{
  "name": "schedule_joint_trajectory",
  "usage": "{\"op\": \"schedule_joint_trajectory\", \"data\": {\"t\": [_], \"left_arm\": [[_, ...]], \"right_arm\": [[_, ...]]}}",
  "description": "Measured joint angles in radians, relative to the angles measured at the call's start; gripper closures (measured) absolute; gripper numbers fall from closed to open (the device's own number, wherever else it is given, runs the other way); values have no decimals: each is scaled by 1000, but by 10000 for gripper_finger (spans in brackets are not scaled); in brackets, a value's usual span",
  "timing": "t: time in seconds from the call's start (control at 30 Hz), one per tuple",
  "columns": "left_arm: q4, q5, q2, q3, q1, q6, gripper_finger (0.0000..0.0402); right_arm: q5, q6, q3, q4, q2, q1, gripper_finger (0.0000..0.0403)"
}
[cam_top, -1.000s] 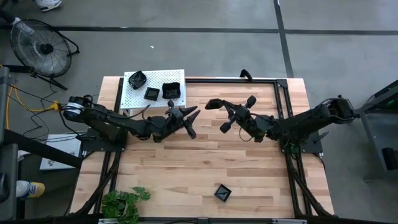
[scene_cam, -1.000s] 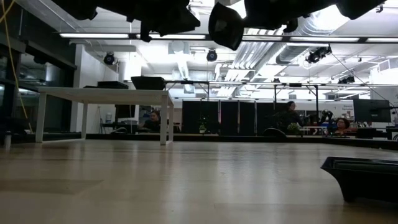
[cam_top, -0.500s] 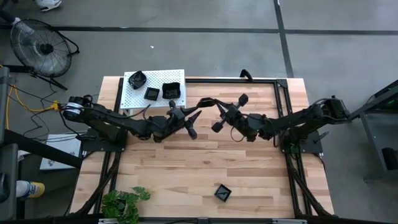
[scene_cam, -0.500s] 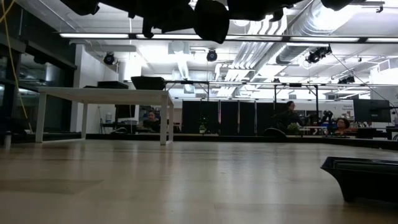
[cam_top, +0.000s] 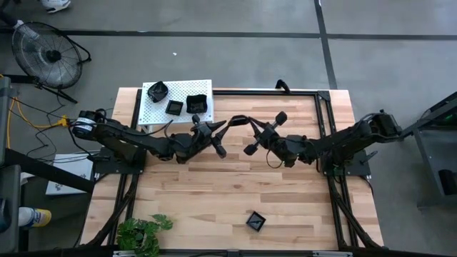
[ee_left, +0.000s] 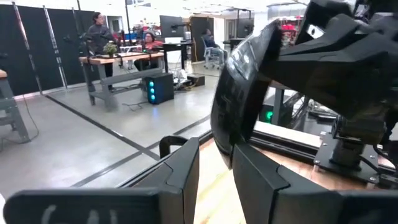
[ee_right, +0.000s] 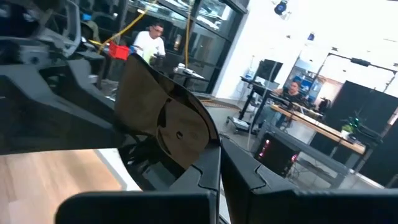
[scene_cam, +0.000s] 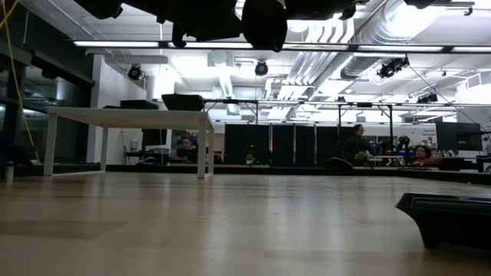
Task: Pick & Place Mini shaped plates
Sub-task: Stack the black leaf shaped plate on top of the black leaf shaped plate on the shelf
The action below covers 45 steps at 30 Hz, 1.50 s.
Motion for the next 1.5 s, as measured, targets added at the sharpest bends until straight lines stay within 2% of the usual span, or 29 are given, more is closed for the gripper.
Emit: {"op": "schedule_joint_trajectory", "data": {"t": [0.63,0.83,1.0,1.27,1.37,1.5], "left_arm": [[5,6,0,0,0,0,311],[5,35,0,0,0,-5,349],[5,7,0,-1,2,-7,393],[2,-7,0,-1,2,-7,399],[-1,-9,0,-2,2,-7,400],[-1,-3,-1,-2,1,-7,401]], "right_arm": [[-89,56,0,-2,0,-16,403],[-101,65,-1,-3,0,-16,403],[-108,64,-1,-4,-2,-15,403],[-133,40,-1,-8,-2,-14,402],[-169,-6,-2,-14,-2,-10,392],[-247,-20,-1,-19,-2,-3,354]]}}
